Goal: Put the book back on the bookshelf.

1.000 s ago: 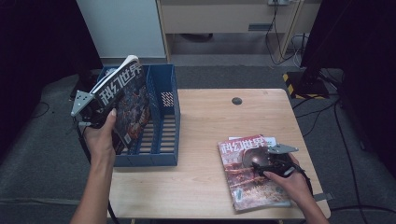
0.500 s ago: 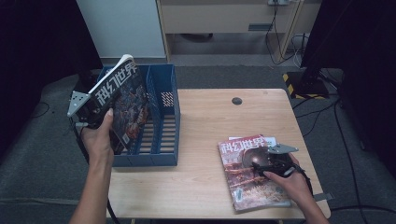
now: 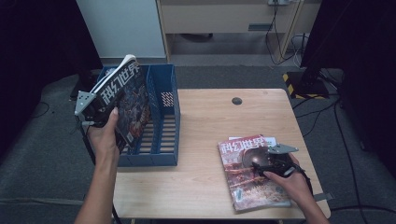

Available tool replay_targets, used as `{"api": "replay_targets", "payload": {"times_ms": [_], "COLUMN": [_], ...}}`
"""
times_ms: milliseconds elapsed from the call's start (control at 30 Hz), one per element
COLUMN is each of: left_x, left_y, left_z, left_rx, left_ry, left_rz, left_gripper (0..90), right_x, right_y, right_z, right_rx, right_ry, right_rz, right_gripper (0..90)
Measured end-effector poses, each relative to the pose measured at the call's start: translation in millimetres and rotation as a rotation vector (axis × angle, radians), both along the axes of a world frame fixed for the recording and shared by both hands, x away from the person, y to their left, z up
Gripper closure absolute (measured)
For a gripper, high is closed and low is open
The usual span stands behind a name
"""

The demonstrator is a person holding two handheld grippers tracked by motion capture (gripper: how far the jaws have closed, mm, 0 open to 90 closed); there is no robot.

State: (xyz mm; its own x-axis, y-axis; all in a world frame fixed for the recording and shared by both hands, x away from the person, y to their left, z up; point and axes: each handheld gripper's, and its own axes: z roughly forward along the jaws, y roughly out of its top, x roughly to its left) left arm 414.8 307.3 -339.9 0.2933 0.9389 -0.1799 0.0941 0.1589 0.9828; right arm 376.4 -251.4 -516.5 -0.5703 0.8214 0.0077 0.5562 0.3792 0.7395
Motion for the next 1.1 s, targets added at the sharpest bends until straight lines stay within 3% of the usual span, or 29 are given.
{"api": "replay_targets", "payload": {"times_ms": [800,1100], "left_x": [5.1,12.5], "left_y": [-2.3,-9.7], "left_z": [-10.4,-17.9], "left_rx": [0.025,0.006], "left_ry": [0.019,0.028], "left_rz": [0.015,0.010], "left_gripper": [82.0,81.9], "right_x": [0.0,0.0], "right_y": [-0.1,-0.2], "right_z": [0.0,-0.1], "right_rx": [-0.001,0.001], "right_ry": [-0.002,0.000], "right_rz": [0.001,0.002], "right_gripper": [11.1,11.1]}}
